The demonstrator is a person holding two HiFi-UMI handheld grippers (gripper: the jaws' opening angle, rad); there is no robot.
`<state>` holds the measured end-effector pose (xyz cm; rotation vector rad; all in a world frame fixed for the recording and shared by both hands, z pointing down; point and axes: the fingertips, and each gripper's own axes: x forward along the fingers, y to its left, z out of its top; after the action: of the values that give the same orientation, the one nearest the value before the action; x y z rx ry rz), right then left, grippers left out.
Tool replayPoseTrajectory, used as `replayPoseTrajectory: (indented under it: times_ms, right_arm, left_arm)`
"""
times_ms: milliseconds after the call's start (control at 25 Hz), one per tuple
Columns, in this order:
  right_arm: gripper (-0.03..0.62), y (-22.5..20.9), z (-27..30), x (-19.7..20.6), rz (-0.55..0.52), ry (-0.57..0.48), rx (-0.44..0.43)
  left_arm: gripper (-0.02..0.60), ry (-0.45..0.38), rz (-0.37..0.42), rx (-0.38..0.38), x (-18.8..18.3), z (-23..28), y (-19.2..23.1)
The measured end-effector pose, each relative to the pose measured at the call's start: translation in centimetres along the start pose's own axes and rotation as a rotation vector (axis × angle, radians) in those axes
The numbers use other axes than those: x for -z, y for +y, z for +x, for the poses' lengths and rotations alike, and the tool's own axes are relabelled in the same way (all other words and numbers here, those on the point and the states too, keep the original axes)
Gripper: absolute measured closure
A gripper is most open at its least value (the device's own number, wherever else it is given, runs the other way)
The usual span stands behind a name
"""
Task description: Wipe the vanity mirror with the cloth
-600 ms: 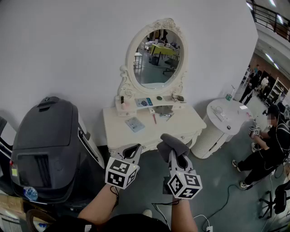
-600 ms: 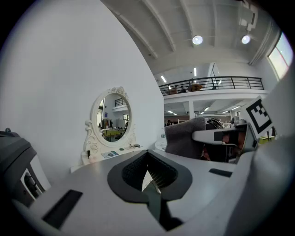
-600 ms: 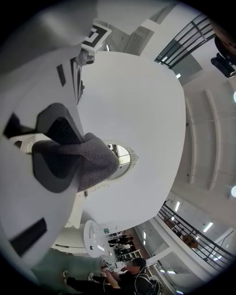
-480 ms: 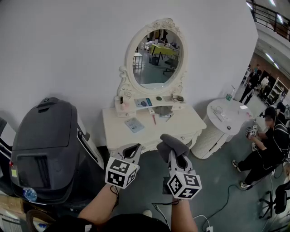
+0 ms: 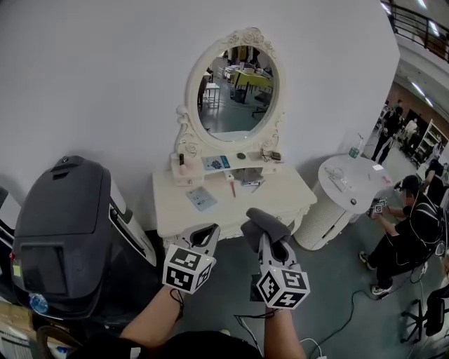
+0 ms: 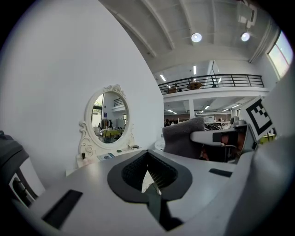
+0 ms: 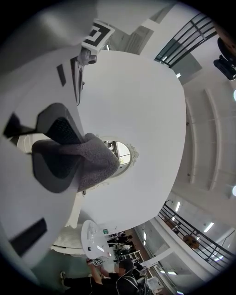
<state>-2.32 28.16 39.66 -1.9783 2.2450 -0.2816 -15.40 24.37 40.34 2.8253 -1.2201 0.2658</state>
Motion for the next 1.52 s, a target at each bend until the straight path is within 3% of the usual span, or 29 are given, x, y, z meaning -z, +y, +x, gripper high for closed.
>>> replayPoseTrajectory:
  times_ms: [720, 1080, 1520]
  right_arm:
    - [0.553, -8.2, 3.8, -0.7, -0.003, 0.044, -0.083]
    - [0.553, -9.5, 7.5, -0.9, -0.039, 0.051, -0.091]
    - [0.553, -11.6, 16.6, -2.7, -0.053, 0.051, -0.075]
  left_arm:
    - [0.583, 0.017, 0.002, -0.067, -0.8, 8.6, -3.1]
    - [0.583, 0.0, -0.007, -0.047, -1.2, 12.6, -1.5]
    - [0.583, -0.038, -0.008, 0.003, -3.5, 20.6, 3.5]
